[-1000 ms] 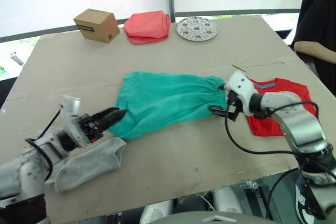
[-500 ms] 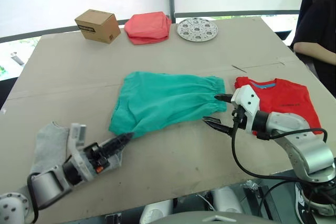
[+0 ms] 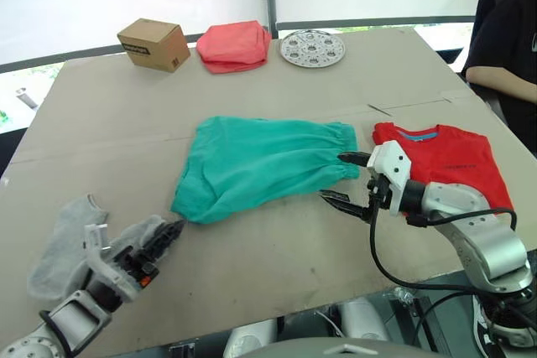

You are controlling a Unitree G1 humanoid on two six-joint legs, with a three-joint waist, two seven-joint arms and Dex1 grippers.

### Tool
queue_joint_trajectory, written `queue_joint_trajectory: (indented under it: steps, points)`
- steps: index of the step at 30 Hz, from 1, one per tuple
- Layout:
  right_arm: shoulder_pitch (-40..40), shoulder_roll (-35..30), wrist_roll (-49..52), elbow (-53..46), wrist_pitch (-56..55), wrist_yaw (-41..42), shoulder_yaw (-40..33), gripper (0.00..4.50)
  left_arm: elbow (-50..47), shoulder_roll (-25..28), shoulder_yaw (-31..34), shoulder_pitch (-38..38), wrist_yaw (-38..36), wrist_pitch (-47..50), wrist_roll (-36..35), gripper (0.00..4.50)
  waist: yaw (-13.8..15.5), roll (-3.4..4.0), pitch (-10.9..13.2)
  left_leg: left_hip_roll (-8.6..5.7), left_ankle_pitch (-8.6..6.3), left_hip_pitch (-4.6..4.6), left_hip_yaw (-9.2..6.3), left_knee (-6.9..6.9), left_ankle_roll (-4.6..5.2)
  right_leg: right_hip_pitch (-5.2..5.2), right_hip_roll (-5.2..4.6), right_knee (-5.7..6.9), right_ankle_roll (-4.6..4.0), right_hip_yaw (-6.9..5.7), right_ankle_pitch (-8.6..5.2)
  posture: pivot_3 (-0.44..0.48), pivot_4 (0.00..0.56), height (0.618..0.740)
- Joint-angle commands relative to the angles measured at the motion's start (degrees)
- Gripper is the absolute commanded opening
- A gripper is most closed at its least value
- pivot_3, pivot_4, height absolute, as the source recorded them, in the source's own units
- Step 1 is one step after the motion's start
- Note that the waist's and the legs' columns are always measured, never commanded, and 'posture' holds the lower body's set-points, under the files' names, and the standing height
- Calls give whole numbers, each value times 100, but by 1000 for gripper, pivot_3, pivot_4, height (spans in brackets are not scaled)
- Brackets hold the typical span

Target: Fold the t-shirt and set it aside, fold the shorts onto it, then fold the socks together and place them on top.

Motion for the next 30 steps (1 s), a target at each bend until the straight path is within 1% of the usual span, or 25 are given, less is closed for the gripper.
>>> queue_joint_trajectory:
  steps: [1,4,6,10,12,15,22,25,27,30]
  points:
    - [-2,-78,250,-353,-319,236,22,4462,-146,-136,-169,7,807,180,-217,3057,3,7,-3,0,0,0,0,0,0,0,-1,0,0,1,0,0,150,740]
    - [-26,-133,365,-376,-453,332,-32,4462,-527,-361,-374,-194,1363,63,-298,3057,38,9,-7,-3,0,1,0,4,1,4,-2,0,0,1,1,0,150,740]
    - [-33,-195,454,-397,-529,414,-56,4462,-669,-480,-509,-348,1775,-89,-1,3057,113,14,-8,-8,0,8,-5,8,0,19,-6,-2,1,-5,1,0,150,740]
    - [-30,-310,633,-431,-569,505,-114,4462,-892,-631,-772,-565,2175,-148,-127,3057,171,16,-16,-10,0,14,-7,10,0,28,-5,-2,1,-9,0,0,150,740]
    - [-50,-356,642,-428,-579,485,-120,4462,-957,-768,-976,-797,2418,-238,-44,3057,184,21,-16,-10,0,14,-8,10,0,28,-5,-4,1,-10,0,0,150,740]
    - [-76,-400,679,-457,-564,443,-108,4462,-820,-818,-1090,-1035,2624,-334,129,3057,190,19,-18,-12,1,13,-10,10,0,29,-4,-4,0,-13,1,0,150,740]
    - [-119,-463,948,-570,-529,478,-134,4462,-426,-965,-1419,-1719,2925,-383,269,3057,201,21,-19,-13,1,11,-15,10,1,30,-2,-5,0,-19,1,0,150,740]
    - [-167,-502,976,-581,-533,444,-147,4462,-395,-1083,-1432,-1829,3196,-530,526,3057,202,21,-20,-13,1,12,-15,11,1,34,-2,-6,0,-19,1,0,150,740]
    - [-176,-523,998,-601,-511,400,-173,4462,-560,-1016,-1579,-1806,3151,-639,954,3057,203,22,-21,-13,1,13,-16,11,1,39,-3,-6,0,-19,1,0,150,740]
    - [-181,-564,1000,-610,-500,361,-156,4462,-536,-1127,-1769,-1926,3146,-964,1540,3057,211,29,-24,-14,1,14,-19,11,0,41,-3,-6,0,-23,0,0,150,740]
